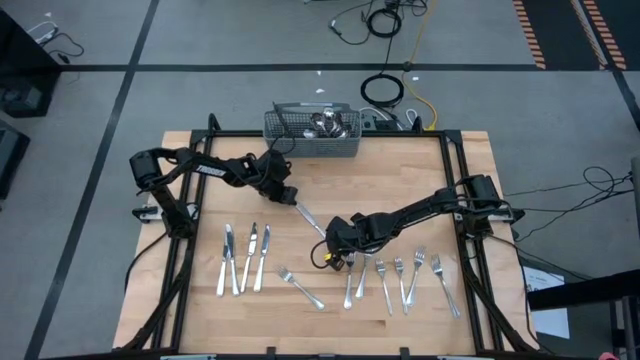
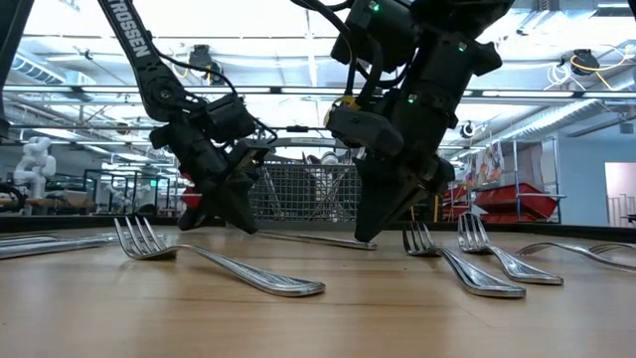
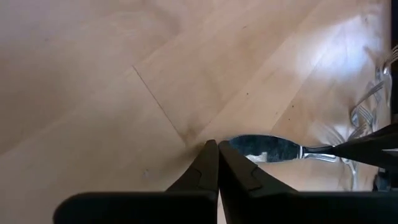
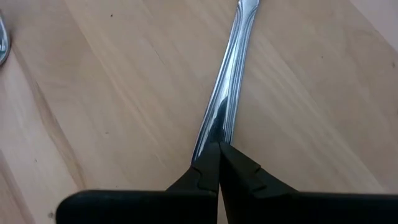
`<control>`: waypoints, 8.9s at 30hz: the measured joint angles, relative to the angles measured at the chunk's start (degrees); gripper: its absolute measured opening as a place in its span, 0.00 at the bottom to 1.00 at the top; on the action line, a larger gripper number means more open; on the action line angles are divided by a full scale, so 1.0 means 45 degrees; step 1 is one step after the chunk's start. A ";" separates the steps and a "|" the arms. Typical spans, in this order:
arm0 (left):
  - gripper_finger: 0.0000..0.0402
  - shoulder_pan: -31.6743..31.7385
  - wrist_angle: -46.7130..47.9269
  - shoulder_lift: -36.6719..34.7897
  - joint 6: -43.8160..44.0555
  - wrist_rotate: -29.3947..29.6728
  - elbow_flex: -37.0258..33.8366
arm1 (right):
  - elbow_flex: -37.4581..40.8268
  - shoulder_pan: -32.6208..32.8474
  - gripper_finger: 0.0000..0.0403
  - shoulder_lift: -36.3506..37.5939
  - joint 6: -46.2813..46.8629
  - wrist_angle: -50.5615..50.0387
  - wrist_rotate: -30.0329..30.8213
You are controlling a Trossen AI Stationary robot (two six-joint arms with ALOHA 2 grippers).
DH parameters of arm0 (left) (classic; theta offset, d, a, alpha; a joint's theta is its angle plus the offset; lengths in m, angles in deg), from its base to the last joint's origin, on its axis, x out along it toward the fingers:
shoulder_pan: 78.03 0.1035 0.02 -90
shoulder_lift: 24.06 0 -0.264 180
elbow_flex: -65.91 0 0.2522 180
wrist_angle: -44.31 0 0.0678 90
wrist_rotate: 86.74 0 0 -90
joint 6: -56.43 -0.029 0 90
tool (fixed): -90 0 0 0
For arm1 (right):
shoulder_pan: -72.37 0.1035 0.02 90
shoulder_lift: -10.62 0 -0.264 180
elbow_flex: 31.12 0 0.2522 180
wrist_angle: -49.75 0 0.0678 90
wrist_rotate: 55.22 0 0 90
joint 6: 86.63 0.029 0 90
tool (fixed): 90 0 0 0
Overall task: Sort silverware
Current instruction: Put the silver knife into the gray utensil holder
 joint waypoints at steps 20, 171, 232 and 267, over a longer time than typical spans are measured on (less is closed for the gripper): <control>0.00 0.0137 -0.1165 -0.0998 0.1786 -0.1235 0.0039 | 0.0014 -0.0965 0.43 0.2097 -0.1364 0.0181 0.1191; 0.30 -0.0448 -0.2102 0.1313 0.0588 -0.0605 0.0063 | -0.0005 0.0539 0.00 0.0227 -0.0906 -0.0637 -0.0246; 0.03 -0.0749 -0.0341 0.0997 -0.1705 -0.0735 0.0058 | -0.0005 0.0563 0.00 0.0237 -0.1415 -0.0677 -0.0424; 0.00 -0.0628 -0.0584 0.1026 -0.0676 -0.1707 0.0792 | 0.0004 -0.0799 0.43 0.0280 -0.1411 0.1108 -0.0119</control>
